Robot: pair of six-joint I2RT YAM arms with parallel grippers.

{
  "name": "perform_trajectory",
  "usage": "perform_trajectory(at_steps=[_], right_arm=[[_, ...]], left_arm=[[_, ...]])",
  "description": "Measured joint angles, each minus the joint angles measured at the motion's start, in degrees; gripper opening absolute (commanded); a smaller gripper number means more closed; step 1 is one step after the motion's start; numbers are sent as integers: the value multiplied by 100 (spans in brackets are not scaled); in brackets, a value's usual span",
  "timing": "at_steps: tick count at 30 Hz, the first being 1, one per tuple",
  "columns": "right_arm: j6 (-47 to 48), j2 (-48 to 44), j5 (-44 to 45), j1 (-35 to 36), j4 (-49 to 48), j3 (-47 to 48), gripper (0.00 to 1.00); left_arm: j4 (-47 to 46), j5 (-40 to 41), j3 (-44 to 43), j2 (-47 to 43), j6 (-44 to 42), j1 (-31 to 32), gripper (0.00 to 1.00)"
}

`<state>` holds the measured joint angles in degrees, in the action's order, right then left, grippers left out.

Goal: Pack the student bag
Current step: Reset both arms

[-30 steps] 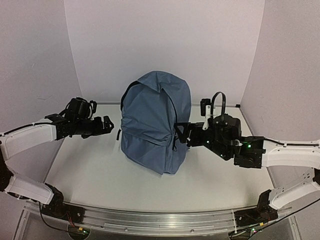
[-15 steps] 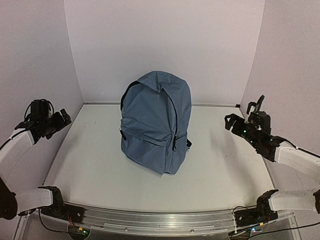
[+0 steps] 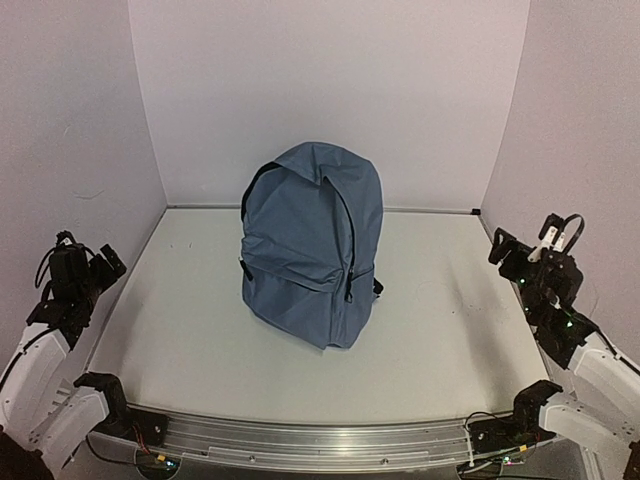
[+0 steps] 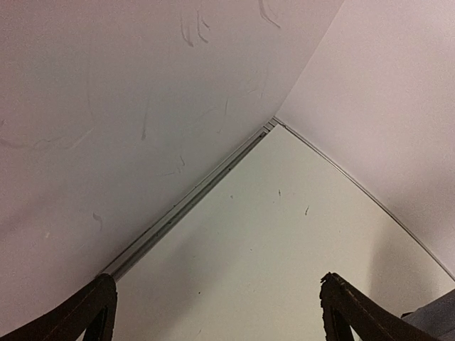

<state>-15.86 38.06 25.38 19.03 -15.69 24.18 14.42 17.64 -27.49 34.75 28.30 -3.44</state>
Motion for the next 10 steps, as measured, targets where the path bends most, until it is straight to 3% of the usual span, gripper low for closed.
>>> perform_trajectory(at_steps=[10], right_arm=[[175,30,98,0,-181,-351,98]], left_arm=[[-169,227,150,-60,-1,0,100]])
